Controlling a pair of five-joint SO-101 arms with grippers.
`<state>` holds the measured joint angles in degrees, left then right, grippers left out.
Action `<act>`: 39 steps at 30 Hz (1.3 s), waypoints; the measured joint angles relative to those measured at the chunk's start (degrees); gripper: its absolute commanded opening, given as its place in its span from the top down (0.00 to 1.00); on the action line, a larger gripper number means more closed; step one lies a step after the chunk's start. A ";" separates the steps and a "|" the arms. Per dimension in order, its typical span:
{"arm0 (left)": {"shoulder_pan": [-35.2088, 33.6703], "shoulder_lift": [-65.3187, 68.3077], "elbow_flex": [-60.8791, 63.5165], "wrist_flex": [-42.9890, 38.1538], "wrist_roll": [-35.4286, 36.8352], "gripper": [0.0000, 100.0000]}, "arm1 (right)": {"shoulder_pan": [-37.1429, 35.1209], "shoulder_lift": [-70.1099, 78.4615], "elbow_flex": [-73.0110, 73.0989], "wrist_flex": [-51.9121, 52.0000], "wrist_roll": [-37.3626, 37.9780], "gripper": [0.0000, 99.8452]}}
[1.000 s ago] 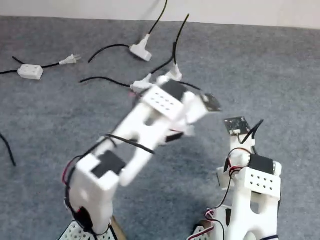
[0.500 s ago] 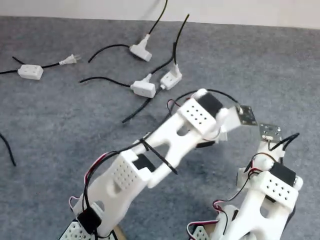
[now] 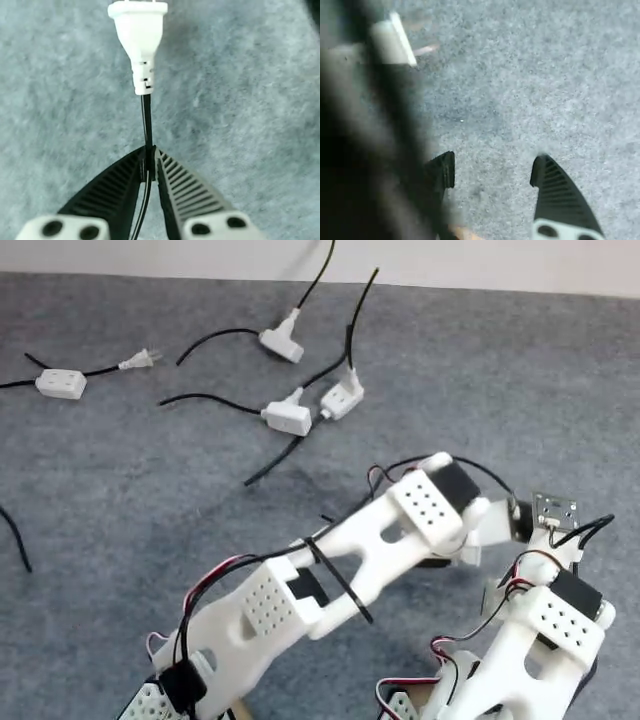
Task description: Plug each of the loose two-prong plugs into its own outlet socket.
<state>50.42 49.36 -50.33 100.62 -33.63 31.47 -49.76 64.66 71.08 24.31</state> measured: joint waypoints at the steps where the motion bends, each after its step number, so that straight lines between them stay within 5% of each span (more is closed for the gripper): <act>1: 0.00 0.00 0.00 0.00 0.09 0.82 | 0.09 0.00 0.00 0.00 0.09 0.75; 9: -0.62 0.00 0.00 0.09 3.34 0.75 | 0.00 0.00 0.00 0.00 2.64 0.75; 13: -7.47 -3.43 0.00 0.09 7.12 0.75 | 0.00 0.00 0.00 0.00 2.73 0.75; 22: -45.45 -13.36 0.00 0.18 11.43 0.75 | -9.85 0.00 0.00 0.79 2.81 0.75; 31: -84.04 -13.27 0.00 -4.04 11.34 0.75 | -27.60 0.00 -0.44 5.54 2.81 0.75; 39: -102.33 -1.41 -0.18 -13.19 8.35 0.75 | -31.47 0.00 -1.41 7.30 2.81 0.75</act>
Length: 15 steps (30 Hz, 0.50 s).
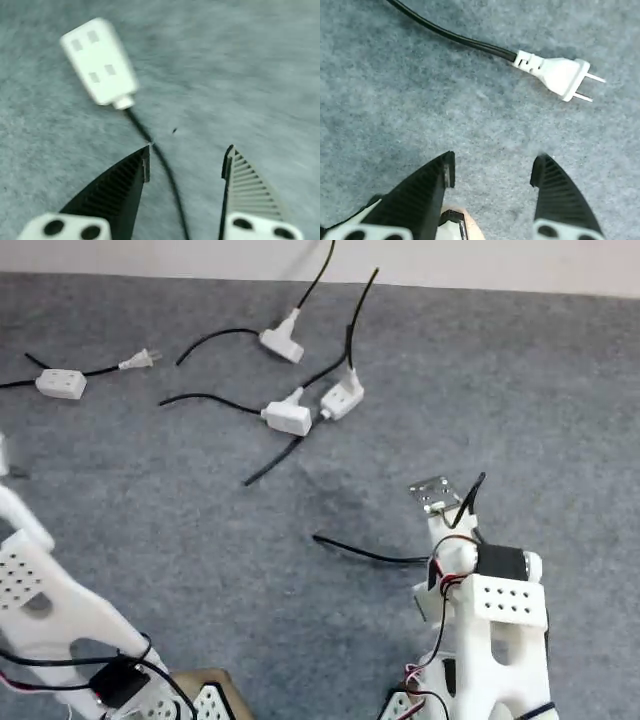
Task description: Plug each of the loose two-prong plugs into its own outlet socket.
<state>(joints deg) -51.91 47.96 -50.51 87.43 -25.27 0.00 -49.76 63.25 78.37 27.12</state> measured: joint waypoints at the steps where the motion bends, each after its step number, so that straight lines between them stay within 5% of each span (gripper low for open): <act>1: -1.32 1.67 0.00 -1.93 0.00 0.75 | 0.00 0.00 0.00 0.00 0.00 0.75; 15: -5.01 5.89 0.00 -20.66 -1.85 0.75 | 0.00 0.00 0.00 0.00 0.00 0.75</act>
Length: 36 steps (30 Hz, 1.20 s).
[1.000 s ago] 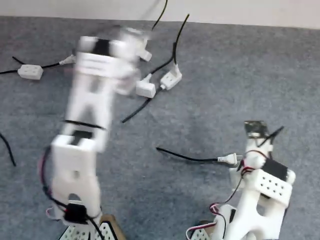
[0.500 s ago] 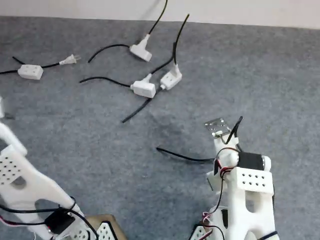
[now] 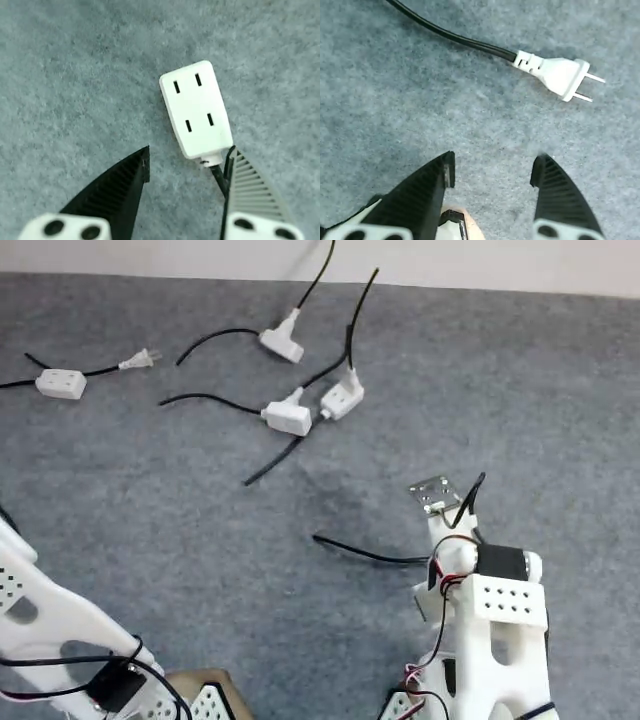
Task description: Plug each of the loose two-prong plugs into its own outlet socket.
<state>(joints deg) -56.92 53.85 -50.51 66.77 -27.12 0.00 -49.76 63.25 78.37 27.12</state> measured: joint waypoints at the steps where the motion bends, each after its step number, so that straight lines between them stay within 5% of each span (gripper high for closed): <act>1: 0.09 0.00 0.00 -0.44 0.00 0.75 | 0.00 0.00 0.00 0.00 0.00 0.75; 16: 0.26 14.59 -13.71 -5.27 0.00 0.76 | 0.00 0.00 0.00 0.53 0.00 0.75; 20: 0.88 18.46 -19.60 -5.01 0.00 0.89 | 0.00 0.00 0.00 0.53 0.00 0.75; 27: 5.10 20.40 -26.11 4.66 -1.41 0.94 | -0.09 0.00 0.00 0.53 0.00 0.75; 36: 17.67 20.84 -33.93 27.87 -8.62 0.94 | -0.35 0.00 0.00 0.53 0.00 0.75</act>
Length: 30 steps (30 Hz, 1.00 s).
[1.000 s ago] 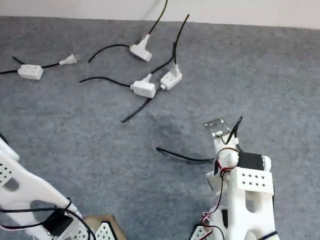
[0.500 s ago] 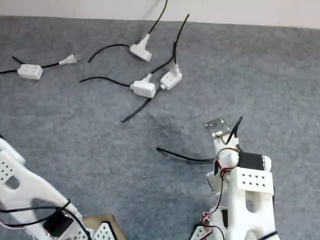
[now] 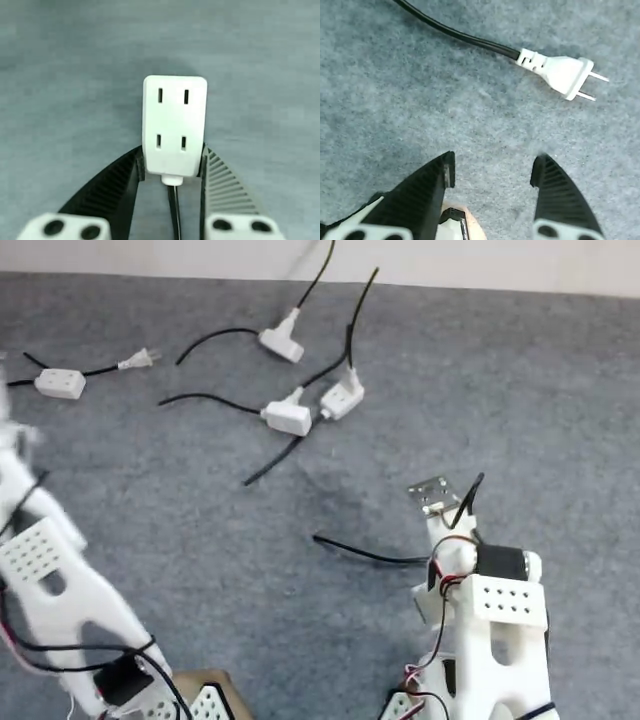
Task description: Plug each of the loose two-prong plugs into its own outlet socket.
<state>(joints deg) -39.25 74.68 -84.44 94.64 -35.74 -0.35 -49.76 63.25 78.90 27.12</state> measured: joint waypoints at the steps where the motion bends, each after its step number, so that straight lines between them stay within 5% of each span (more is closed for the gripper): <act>1: 2.29 0.00 -0.88 2.64 -0.09 0.94 | 0.00 0.00 0.00 0.00 0.00 0.75; 12: 23.74 -6.51 8.62 6.24 0.35 0.94 | 0.35 0.09 -1.23 1.49 4.57 0.75; 21: 40.79 -32.97 44.57 6.33 2.02 0.94 | 3.96 28.92 -25.32 8.18 4.92 0.75; 25: 43.87 -47.30 61.36 6.33 -0.09 0.94 | 4.92 44.13 -39.47 11.78 4.92 0.75; 30: 44.31 -57.14 78.42 6.33 -5.10 0.94 | 3.78 45.98 -42.11 12.92 5.89 0.75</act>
<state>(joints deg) 5.05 17.54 -6.02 100.97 -40.84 3.43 -3.78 21.14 91.82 33.01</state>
